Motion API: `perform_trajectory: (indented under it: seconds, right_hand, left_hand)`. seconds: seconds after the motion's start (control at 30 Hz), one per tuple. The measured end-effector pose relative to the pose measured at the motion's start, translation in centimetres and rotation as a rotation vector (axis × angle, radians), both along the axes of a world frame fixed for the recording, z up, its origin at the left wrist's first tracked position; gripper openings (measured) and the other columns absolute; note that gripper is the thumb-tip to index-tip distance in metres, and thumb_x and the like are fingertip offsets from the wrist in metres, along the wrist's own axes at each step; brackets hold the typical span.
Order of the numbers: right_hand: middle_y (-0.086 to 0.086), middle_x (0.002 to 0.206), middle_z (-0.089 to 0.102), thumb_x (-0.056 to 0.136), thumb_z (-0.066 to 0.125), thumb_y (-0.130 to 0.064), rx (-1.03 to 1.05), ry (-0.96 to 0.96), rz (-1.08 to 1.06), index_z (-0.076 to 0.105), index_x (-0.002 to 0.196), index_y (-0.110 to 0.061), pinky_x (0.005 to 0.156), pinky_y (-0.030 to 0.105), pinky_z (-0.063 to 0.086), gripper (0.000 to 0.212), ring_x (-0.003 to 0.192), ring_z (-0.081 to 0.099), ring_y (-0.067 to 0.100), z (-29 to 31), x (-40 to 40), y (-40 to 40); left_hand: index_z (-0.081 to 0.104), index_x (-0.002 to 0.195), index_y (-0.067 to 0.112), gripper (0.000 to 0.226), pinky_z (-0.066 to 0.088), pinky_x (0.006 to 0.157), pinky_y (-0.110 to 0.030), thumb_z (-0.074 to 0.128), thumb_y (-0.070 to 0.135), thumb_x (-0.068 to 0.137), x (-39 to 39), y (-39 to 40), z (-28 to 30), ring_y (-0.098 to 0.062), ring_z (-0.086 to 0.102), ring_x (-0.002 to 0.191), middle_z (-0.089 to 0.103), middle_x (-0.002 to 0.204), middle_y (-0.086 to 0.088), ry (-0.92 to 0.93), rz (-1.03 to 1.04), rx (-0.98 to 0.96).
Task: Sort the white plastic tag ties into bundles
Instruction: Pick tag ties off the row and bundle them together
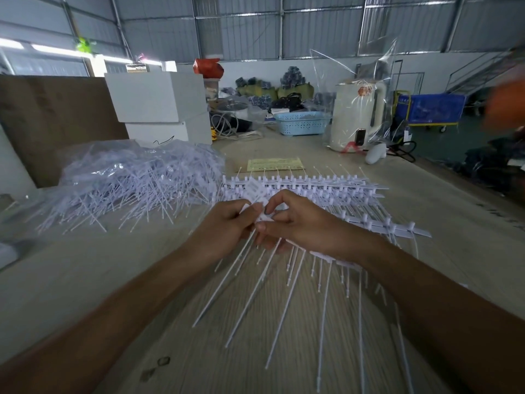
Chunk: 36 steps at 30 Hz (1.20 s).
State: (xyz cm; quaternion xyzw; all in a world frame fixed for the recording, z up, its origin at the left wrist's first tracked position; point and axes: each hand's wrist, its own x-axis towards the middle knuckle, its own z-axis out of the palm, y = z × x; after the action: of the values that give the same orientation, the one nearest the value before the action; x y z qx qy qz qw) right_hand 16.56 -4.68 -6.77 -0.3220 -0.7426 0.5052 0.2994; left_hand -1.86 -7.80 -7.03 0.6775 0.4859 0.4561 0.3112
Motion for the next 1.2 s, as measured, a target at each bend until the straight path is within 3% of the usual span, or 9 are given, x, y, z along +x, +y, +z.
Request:
perform_trajectory:
  seconds: [0.1, 0.2, 0.37, 0.53, 0.7, 0.83, 0.93, 1.03, 1.2]
  right_hand:
    - [0.016, 0.086, 0.073, 0.099, 0.06, -0.034, -0.007, -0.181, 0.035, 0.064, 0.104, -0.001, 0.067, 0.041, 0.053, 0.033, 0.071, 0.065, 0.029, 0.2, 0.7, 0.3]
    - [0.008, 0.072, 0.067, 0.102, 0.056, -0.03, 0.084, -0.191, 0.052, 0.068, 0.089, -0.001, 0.055, 0.029, 0.047, 0.034, 0.059, 0.058, 0.017, 0.4, 0.8, 0.1]
    - [0.008, 0.059, 0.061, 0.101, 0.057, -0.019, 0.445, -0.23, -0.042, 0.064, 0.074, 0.001, 0.049, 0.025, 0.042, 0.034, 0.046, 0.052, 0.009, 0.6, -0.3, 0.0]
    - [-0.005, 0.054, 0.047, 0.1, 0.059, -0.022, 0.774, -0.427, -0.118, 0.061, 0.068, -0.009, 0.052, 0.035, 0.039, 0.034, 0.047, 0.046, 0.012, 0.0, -0.8, 0.0]
    - [-0.001, 0.059, 0.053, 0.101, 0.056, -0.03, 0.711, -0.411, -0.125, 0.06, 0.073, -0.012, 0.056, 0.038, 0.043, 0.034, 0.052, 0.051, 0.014, -0.3, -0.2, 0.7]
    - [-0.007, 0.057, 0.047, 0.101, 0.057, -0.029, 0.717, -0.404, -0.148, 0.053, 0.069, -0.019, 0.055, 0.034, 0.038, 0.034, 0.05, 0.046, 0.008, -0.4, -0.5, 0.6]
    - [0.0, 0.058, 0.056, 0.101, 0.057, -0.026, 0.521, -0.329, -0.068, 0.063, 0.075, -0.005, 0.05, 0.023, 0.039, 0.035, 0.047, 0.049, 0.005, -0.2, -0.4, 0.5]
    - [0.005, 0.068, 0.061, 0.101, 0.057, -0.03, 0.241, -0.347, 0.021, 0.071, 0.089, -0.005, 0.051, 0.023, 0.043, 0.031, 0.054, 0.054, 0.01, 0.2, 0.6, 0.1]
    - [-0.001, 0.064, 0.048, 0.099, 0.061, -0.026, 0.124, -0.322, 0.013, 0.07, 0.106, 0.002, 0.062, 0.024, 0.036, 0.031, 0.061, 0.044, 0.01, 0.9, 1.5, 0.3]
  left_hand:
    - [0.052, 0.057, 0.022, 0.047, 0.031, 0.051, -0.02, 0.053, 0.037, 0.102, -0.2, 0.4, -0.2, -0.005, 0.041, 0.045, 0.047, 0.051, 0.01, 0.049, 0.059, 0.056]
    - [0.053, 0.06, 0.02, 0.045, 0.031, 0.05, -0.016, 0.054, 0.038, 0.101, -0.1, 0.1, -0.2, -0.003, 0.041, 0.045, 0.046, 0.05, 0.012, 0.103, 0.046, 0.092]
    - [0.045, 0.052, 0.02, 0.051, 0.025, 0.041, -0.016, 0.06, 0.035, 0.098, -0.4, 0.4, 0.0, -0.01, 0.03, 0.039, 0.036, 0.046, 0.004, -0.049, 0.101, -0.003]
    - [0.055, 0.049, 0.017, 0.051, 0.033, 0.049, -0.024, 0.061, 0.033, 0.097, -0.5, 0.3, 0.2, -0.012, 0.043, 0.042, 0.047, 0.048, -0.001, 0.0, 0.151, -0.083]
    - [0.056, 0.062, 0.014, 0.048, 0.038, 0.054, -0.027, 0.049, 0.039, 0.103, -0.7, 0.2, 0.3, -0.009, 0.05, 0.043, 0.059, 0.05, 0.002, 0.335, 0.116, 0.142]
    - [0.053, 0.068, 0.02, 0.039, 0.039, 0.047, -0.022, 0.05, 0.035, 0.103, -0.6, 0.6, -0.1, -0.014, 0.051, 0.038, 0.057, 0.047, 0.0, 0.193, 0.086, 0.102]
    - [0.054, 0.074, 0.024, 0.033, 0.038, 0.057, -0.029, 0.048, 0.04, 0.102, -1.2, 1.0, -0.1, -0.003, 0.052, 0.049, 0.058, 0.057, 0.008, 0.349, 0.12, 0.152]
    - [0.055, 0.079, 0.013, 0.039, 0.038, 0.06, -0.034, 0.048, 0.046, 0.1, -2.2, 1.2, 0.1, -0.017, 0.052, 0.059, 0.054, 0.066, -0.006, 0.53, 0.115, 0.165]
    - [0.07, 0.073, 0.017, 0.029, 0.031, 0.049, -0.013, 0.059, 0.024, 0.1, -2.1, 0.9, 0.3, 0.001, 0.041, 0.044, 0.047, 0.048, 0.013, 0.312, 0.071, 0.076]
